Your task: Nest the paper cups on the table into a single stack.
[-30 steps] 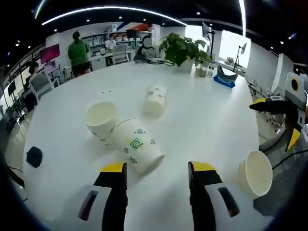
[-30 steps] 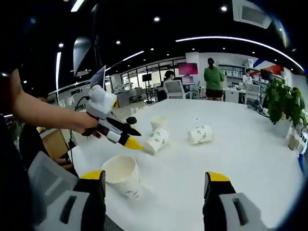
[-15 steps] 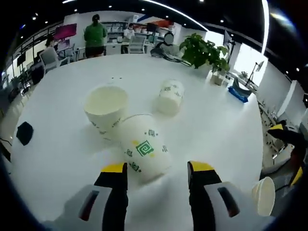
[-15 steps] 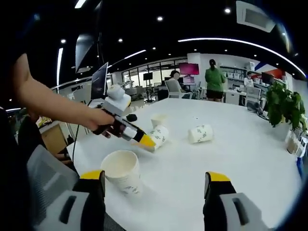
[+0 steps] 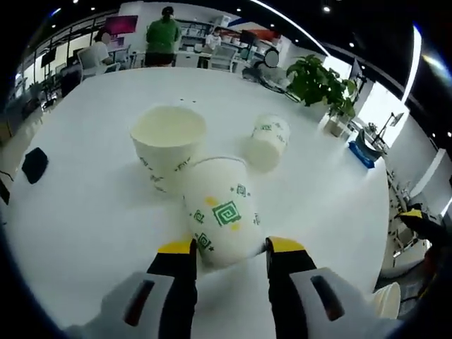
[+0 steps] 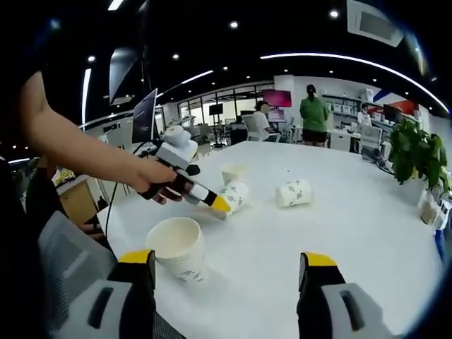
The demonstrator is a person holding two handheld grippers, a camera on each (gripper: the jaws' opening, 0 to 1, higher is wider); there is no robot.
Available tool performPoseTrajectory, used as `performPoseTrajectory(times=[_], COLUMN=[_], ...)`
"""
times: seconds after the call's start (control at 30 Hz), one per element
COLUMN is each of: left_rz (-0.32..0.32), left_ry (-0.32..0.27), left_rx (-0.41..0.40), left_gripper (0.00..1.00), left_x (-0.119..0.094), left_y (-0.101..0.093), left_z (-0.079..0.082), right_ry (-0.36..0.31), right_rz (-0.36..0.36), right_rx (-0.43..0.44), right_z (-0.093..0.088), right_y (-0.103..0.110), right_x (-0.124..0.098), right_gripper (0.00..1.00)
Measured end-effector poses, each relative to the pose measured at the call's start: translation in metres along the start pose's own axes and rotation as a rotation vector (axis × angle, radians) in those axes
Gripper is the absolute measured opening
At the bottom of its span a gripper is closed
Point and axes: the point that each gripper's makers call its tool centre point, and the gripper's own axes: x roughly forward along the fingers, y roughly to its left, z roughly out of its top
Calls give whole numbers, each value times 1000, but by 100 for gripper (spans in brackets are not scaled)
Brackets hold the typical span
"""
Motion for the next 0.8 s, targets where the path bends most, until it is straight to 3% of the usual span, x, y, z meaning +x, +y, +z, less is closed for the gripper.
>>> performPoseTrajectory(times=[0.63,0.8], left_rz=[-73,-73], left_ry=[-43,-30], left_rx=[37,56], left_gripper=[33,33], left_x=[-32,-35], left_y=[-8,-1], left_z=[-20,-26], right_ry=[-12,-11], right_rz=[17,25], right_rx=[25,30], right_z=[4,6], right_y=[1,3], right_x=[0,2], right_gripper=[81,80])
